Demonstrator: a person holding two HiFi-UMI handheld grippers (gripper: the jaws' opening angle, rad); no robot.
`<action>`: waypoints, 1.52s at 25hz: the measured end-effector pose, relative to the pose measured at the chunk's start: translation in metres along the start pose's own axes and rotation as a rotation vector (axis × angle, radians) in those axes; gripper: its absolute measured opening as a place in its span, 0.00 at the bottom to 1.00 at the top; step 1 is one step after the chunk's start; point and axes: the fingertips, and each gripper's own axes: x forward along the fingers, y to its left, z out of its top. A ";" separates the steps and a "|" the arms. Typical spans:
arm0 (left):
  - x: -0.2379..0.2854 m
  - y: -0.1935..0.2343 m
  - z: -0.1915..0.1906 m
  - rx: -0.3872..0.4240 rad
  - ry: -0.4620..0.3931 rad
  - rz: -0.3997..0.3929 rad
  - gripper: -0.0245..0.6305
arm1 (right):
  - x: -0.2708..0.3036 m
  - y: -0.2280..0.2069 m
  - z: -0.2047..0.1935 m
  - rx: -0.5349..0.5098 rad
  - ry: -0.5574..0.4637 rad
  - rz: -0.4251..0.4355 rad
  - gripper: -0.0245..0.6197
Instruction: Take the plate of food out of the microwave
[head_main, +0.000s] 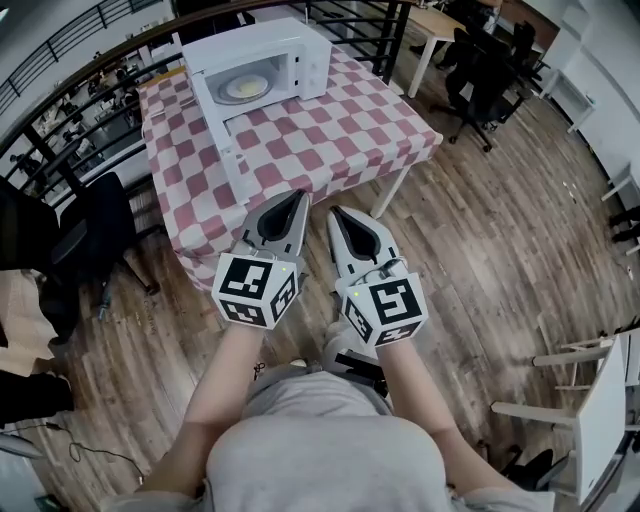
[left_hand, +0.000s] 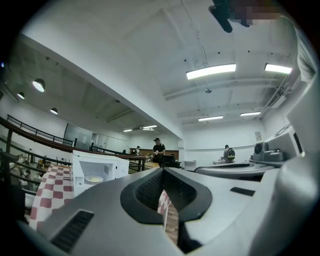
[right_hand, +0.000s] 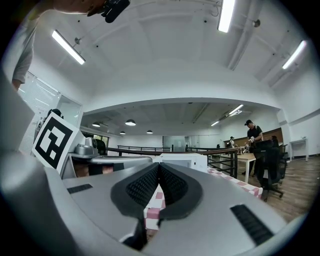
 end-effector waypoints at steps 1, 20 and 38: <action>0.006 0.002 0.000 -0.001 -0.001 0.008 0.04 | 0.005 -0.005 -0.001 0.000 0.000 0.009 0.08; 0.127 0.049 -0.004 -0.009 -0.012 0.153 0.04 | 0.103 -0.100 -0.010 -0.001 0.009 0.189 0.08; 0.215 0.090 -0.009 -0.036 -0.050 0.381 0.04 | 0.178 -0.176 -0.022 -0.006 0.029 0.403 0.08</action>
